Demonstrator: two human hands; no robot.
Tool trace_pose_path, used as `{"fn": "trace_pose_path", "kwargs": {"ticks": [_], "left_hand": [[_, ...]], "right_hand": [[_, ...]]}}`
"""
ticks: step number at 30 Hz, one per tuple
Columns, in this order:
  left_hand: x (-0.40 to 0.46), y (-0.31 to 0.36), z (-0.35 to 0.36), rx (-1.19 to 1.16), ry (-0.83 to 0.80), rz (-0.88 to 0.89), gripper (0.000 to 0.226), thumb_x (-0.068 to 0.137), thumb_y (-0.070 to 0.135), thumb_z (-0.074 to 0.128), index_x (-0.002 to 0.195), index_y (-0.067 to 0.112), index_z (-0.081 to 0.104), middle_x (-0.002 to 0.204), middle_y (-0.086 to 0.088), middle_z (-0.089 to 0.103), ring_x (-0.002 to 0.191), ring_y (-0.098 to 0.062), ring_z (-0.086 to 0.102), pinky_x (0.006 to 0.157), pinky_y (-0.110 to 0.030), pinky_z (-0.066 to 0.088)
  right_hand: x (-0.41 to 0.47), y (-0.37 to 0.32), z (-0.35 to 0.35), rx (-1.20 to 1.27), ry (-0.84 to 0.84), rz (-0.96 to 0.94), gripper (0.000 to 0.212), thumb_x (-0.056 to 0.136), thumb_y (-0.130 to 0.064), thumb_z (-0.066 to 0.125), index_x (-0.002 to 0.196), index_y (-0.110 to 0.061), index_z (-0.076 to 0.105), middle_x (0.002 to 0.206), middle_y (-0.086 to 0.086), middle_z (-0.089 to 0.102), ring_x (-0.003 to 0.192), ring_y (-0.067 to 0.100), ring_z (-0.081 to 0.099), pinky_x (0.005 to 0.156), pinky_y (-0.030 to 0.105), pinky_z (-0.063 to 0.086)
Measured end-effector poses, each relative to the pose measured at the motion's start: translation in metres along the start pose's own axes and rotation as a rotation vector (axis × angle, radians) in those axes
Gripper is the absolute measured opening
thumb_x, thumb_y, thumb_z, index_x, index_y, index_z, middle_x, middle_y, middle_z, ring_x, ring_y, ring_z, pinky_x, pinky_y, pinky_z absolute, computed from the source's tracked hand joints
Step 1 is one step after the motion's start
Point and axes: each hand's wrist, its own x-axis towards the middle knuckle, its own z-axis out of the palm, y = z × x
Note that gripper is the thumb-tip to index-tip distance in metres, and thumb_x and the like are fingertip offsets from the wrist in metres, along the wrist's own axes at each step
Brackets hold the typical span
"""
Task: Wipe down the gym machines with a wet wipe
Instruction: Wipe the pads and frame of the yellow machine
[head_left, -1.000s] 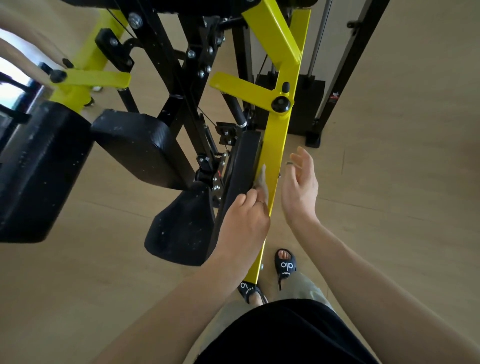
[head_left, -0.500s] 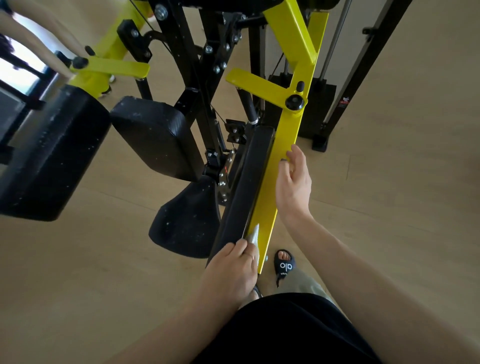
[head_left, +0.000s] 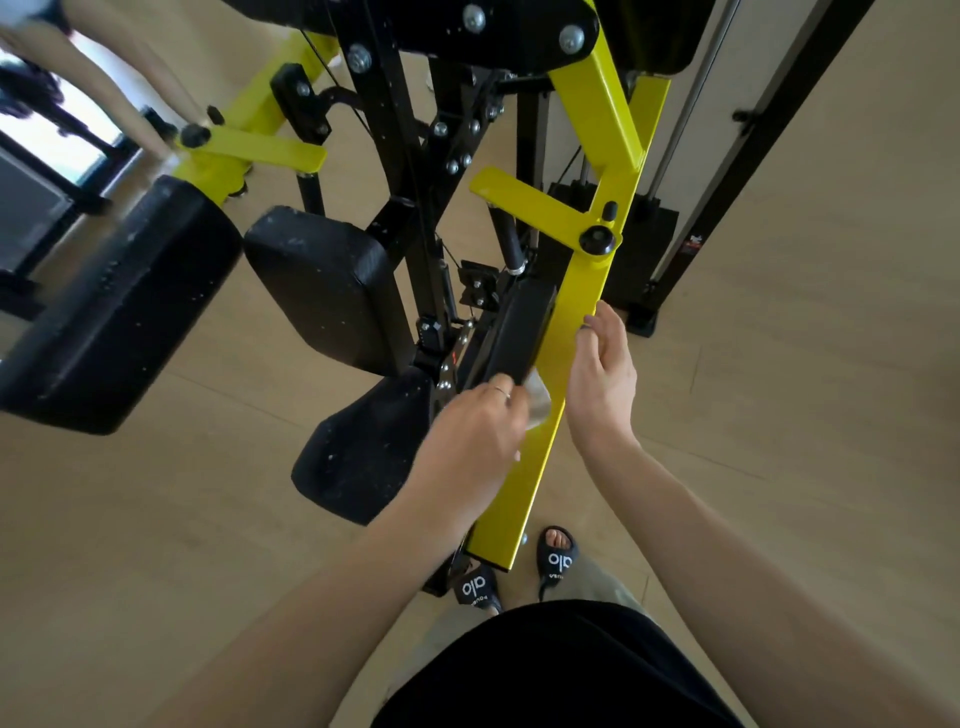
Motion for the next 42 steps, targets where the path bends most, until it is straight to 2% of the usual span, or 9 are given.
{"fn": "trace_pose_path", "kwargs": {"ticks": [2, 7, 11, 15, 20, 23, 34, 38, 42], "left_hand": [[-0.004, -0.014, 0.004, -0.034, 0.021, -0.083, 0.029, 0.090, 0.013, 0.068, 0.118, 0.007, 0.060, 0.113, -0.011, 0.062, 0.092, -0.018, 0.067, 0.074, -0.023, 0.053], [-0.016, -0.022, 0.006, -0.254, 0.056, -0.205, 0.036, 0.081, 0.007, 0.075, 0.115, 0.010, 0.064, 0.111, -0.010, 0.060, 0.069, -0.017, 0.064, 0.062, -0.020, 0.049], [-0.014, -0.044, 0.008, -0.443, 0.113, -0.530, 0.028, 0.096, 0.007, 0.055, 0.123, 0.012, 0.060, 0.112, -0.012, 0.061, 0.092, -0.029, 0.062, 0.076, -0.037, 0.052], [-0.007, -0.032, 0.006, -0.462, 0.131, -0.475, 0.039, 0.097, 0.006, 0.054, 0.136, 0.015, 0.052, 0.120, -0.009, 0.058, 0.097, -0.026, 0.061, 0.080, -0.038, 0.054], [-0.010, -0.022, 0.009, -0.363, 0.172, -0.406, 0.023, 0.100, 0.021, 0.053, 0.117, 0.012, 0.065, 0.109, -0.004, 0.067, 0.092, -0.017, 0.066, 0.075, -0.027, 0.058], [-0.003, -0.009, 0.008, -0.358, 0.179, -0.509, 0.042, 0.099, 0.049, 0.043, 0.114, 0.015, 0.062, 0.105, 0.001, 0.063, 0.091, -0.010, 0.061, 0.071, -0.023, 0.056], [0.060, -0.022, 0.016, -0.537, 0.075, -0.671, 0.029, 0.108, 0.020, 0.041, 0.088, 0.012, 0.061, 0.075, 0.003, 0.053, 0.065, -0.008, 0.052, 0.066, -0.028, 0.043], [-0.008, -0.020, 0.031, -0.464, 0.174, -0.577, 0.034, 0.107, 0.032, 0.047, 0.125, 0.012, 0.067, 0.092, 0.001, 0.073, 0.073, -0.002, 0.066, 0.080, -0.004, 0.046], [-0.033, -0.018, 0.026, -0.669, -0.073, -0.568, 0.051, 0.107, 0.039, 0.036, 0.155, 0.020, 0.038, 0.130, 0.000, 0.065, 0.114, -0.009, 0.065, 0.099, -0.020, 0.050]], "right_hand": [[0.003, -0.003, 0.002, 0.002, -0.019, -0.010, 0.045, 0.107, -0.029, 0.039, 0.153, -0.029, 0.042, 0.147, -0.005, 0.054, 0.134, 0.011, 0.048, 0.108, 0.027, 0.036], [0.006, -0.008, 0.010, -0.005, -0.087, -0.044, 0.046, 0.107, -0.029, 0.040, 0.153, -0.028, 0.042, 0.147, -0.006, 0.054, 0.134, 0.008, 0.047, 0.112, 0.028, 0.037], [0.006, -0.004, 0.014, -0.058, -0.146, -0.110, 0.047, 0.107, -0.029, 0.041, 0.154, -0.027, 0.041, 0.153, -0.007, 0.049, 0.140, 0.007, 0.043, 0.117, 0.030, 0.035], [0.007, 0.000, 0.021, -0.133, -0.161, -0.174, 0.048, 0.107, -0.032, 0.042, 0.154, -0.028, 0.039, 0.154, -0.008, 0.044, 0.140, 0.009, 0.043, 0.117, 0.036, 0.037], [0.013, 0.000, 0.020, -0.160, -0.172, -0.195, 0.047, 0.107, -0.028, 0.042, 0.154, -0.024, 0.040, 0.152, -0.005, 0.044, 0.136, 0.009, 0.045, 0.114, 0.032, 0.039], [0.013, -0.001, 0.021, -0.167, -0.161, -0.196, 0.047, 0.107, -0.028, 0.042, 0.154, -0.024, 0.039, 0.151, -0.005, 0.044, 0.129, 0.001, 0.042, 0.109, 0.025, 0.037], [0.028, -0.001, 0.038, -0.159, -0.156, -0.145, 0.054, 0.107, -0.030, 0.037, 0.159, -0.018, 0.030, 0.156, 0.001, 0.037, 0.134, 0.009, 0.036, 0.102, 0.015, 0.025], [0.027, 0.010, 0.049, -0.169, -0.128, -0.133, 0.053, 0.110, -0.034, 0.031, 0.161, -0.024, 0.023, 0.164, -0.004, 0.028, 0.149, 0.009, 0.021, 0.113, 0.019, 0.013], [0.018, 0.019, 0.053, -0.186, -0.114, -0.158, 0.054, 0.110, -0.036, 0.030, 0.162, -0.031, 0.015, 0.169, -0.011, 0.017, 0.152, 0.002, 0.011, 0.119, 0.022, 0.008]]}}
